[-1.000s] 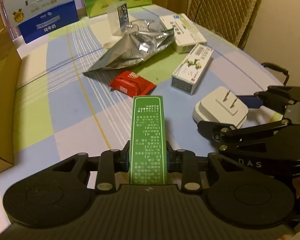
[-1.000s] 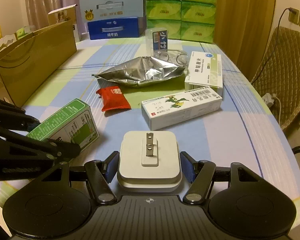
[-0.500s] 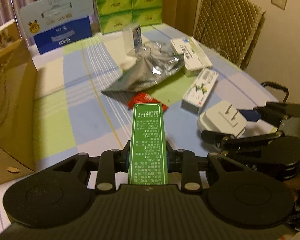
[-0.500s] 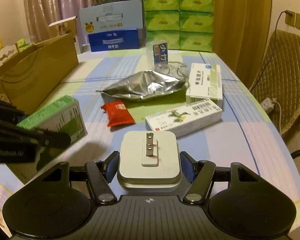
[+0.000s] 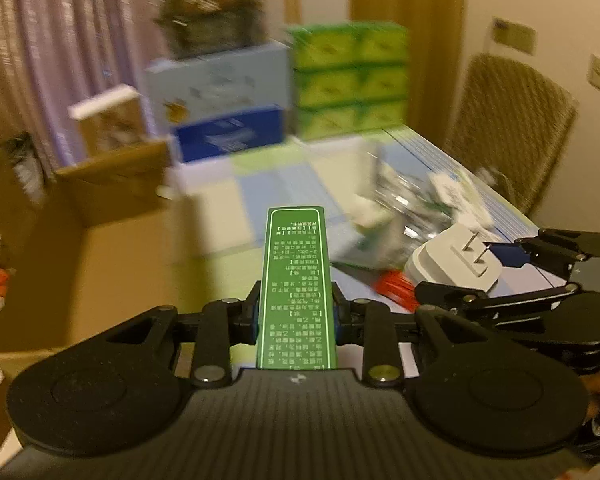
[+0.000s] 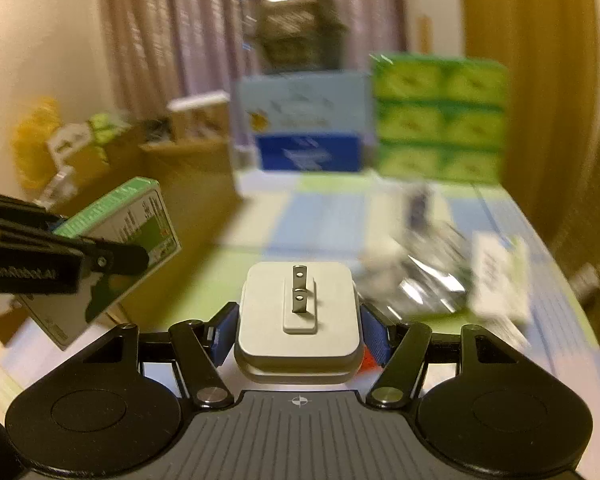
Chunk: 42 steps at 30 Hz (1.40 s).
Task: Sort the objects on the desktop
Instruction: 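Carry the green box to the cardboard box with the left tool while the right tool carries the plug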
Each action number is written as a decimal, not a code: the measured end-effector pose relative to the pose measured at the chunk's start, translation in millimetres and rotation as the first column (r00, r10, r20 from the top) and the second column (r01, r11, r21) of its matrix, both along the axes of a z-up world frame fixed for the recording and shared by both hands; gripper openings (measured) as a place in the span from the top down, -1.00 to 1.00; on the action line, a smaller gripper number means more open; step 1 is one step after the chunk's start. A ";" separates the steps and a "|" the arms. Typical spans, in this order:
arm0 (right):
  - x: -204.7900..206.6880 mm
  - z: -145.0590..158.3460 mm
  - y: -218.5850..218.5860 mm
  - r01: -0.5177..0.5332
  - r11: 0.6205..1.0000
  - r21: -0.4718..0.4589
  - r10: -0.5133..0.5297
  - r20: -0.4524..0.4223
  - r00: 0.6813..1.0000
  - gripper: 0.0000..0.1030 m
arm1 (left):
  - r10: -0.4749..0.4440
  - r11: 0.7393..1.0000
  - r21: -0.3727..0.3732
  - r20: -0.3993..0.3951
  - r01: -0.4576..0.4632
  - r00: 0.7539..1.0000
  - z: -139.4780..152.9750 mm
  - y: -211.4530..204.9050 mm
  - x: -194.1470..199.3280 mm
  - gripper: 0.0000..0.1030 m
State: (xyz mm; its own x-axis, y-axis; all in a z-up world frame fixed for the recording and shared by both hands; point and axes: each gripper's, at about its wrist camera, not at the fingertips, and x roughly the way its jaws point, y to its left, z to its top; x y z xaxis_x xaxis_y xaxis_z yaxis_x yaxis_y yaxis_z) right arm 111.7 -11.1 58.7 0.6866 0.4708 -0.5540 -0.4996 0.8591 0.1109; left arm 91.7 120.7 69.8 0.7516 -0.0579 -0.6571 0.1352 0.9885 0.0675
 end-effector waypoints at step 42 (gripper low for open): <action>97.0 -58.0 274.8 -0.524 0.788 -0.322 0.520 -0.106 0.848 -0.34 | 0.205 0.979 0.001 -0.054 -0.205 0.977 -43.7 227.7 68.4 0.49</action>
State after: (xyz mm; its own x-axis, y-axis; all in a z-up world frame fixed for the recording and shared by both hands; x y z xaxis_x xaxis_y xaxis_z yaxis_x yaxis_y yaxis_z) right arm 208.8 263.8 0.7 0.3819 0.5462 -0.7455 -0.8829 0.4540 -0.1196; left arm 160.1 348.4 26.1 0.7117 0.0910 -0.6965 -0.0672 0.9958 0.0615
